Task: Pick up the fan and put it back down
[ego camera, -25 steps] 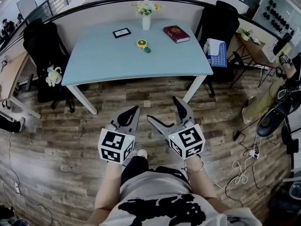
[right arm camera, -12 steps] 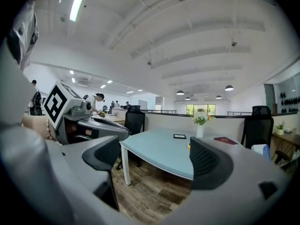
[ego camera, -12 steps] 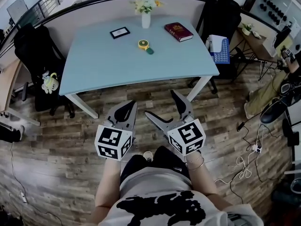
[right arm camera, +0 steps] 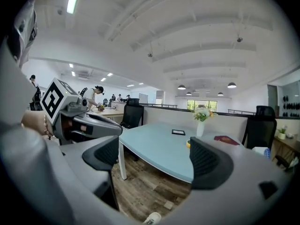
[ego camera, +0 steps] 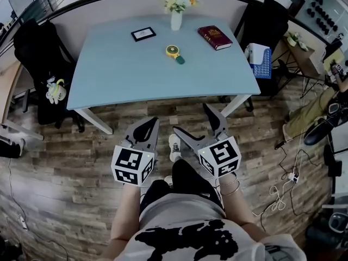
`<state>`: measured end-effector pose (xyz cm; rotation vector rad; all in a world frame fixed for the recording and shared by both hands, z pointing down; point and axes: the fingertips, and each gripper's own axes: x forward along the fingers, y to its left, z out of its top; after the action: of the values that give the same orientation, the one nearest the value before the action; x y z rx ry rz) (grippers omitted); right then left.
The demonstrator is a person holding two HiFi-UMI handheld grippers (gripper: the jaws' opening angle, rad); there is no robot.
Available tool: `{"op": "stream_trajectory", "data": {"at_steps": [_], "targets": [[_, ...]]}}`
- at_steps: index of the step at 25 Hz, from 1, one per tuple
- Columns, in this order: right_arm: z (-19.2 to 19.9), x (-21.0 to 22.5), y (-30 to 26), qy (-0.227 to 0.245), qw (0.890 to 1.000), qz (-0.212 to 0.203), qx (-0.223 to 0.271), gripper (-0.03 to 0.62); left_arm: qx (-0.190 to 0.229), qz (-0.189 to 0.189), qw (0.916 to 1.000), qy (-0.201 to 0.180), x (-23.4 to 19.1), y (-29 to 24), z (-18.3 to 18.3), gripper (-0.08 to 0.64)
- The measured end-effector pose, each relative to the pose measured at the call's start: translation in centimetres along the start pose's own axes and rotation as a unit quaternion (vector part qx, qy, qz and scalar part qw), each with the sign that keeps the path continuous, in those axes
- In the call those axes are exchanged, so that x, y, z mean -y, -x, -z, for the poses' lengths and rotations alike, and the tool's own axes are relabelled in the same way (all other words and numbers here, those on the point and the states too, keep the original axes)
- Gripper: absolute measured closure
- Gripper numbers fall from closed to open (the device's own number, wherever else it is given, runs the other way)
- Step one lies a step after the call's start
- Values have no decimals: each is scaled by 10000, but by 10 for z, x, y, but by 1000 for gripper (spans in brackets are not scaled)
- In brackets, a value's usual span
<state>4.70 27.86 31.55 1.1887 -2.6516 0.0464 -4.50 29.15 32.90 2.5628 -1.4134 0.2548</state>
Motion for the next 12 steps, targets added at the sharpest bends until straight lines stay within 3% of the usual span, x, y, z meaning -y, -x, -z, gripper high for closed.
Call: {"op": "stream_trajectory", "data": {"at_steps": [12], "targets": [[-12, 66, -107, -29, 9990, -444, 70, 132, -106, -217, 9997, -57, -67, -94, -23, 548]]}}
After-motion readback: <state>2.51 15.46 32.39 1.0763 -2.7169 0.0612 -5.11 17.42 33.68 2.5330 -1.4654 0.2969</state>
